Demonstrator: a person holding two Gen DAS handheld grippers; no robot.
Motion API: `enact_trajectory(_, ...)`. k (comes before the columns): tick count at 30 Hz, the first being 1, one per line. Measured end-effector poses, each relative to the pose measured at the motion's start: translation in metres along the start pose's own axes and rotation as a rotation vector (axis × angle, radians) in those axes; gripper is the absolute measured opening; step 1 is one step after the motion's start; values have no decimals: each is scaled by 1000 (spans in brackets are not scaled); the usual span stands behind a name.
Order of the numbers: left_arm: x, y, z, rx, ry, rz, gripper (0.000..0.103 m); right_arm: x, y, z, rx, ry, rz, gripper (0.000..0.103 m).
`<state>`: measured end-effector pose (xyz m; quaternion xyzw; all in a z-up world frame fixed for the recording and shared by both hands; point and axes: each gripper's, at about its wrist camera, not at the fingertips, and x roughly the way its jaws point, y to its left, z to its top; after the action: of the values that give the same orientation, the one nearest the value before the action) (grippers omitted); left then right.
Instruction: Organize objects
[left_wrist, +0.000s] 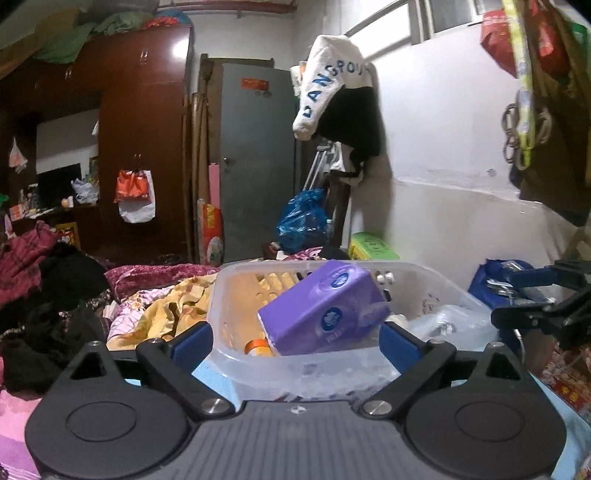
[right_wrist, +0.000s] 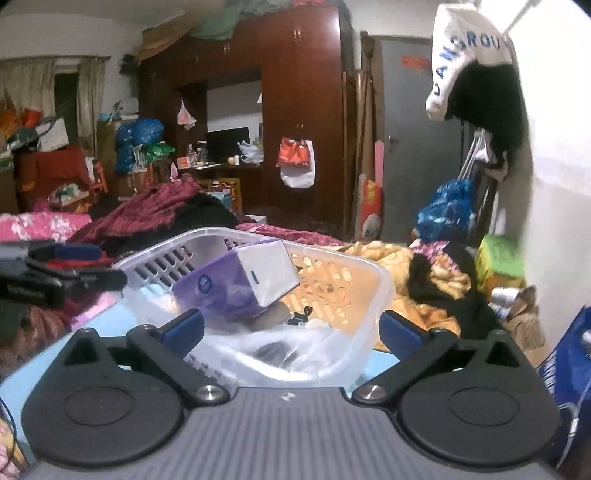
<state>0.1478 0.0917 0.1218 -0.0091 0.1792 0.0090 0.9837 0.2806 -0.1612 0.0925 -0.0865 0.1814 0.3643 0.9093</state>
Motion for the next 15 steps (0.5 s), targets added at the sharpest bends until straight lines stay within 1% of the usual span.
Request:
enact_trajectory(3, -29, 1, 12, 7, 15, 29, 98, -25, 9, 0, -53, 12, -14, 103)
enact_trajectory(5, -50, 0, 20, 14, 9, 46, 98, -46, 14, 1, -74, 12, -30, 103)
enact_trajectory(7, -67, -2, 24, 27, 15, 83, 98, -65, 17, 4, -97, 17, -63, 103)
enact_trajectory(10, -79, -3, 23, 44, 11, 118, 98, -88, 23, 6, -112, 38, -141, 103)
enact_trajectory(13, -85, -4, 16, 22, -15, 92, 100, -89, 34, -2, -123, 50, -175, 103)
enact_trajectory(15, -82, -7, 11, 16, -23, 64, 100, -81, 39, -8, -110, 30, -170, 103)
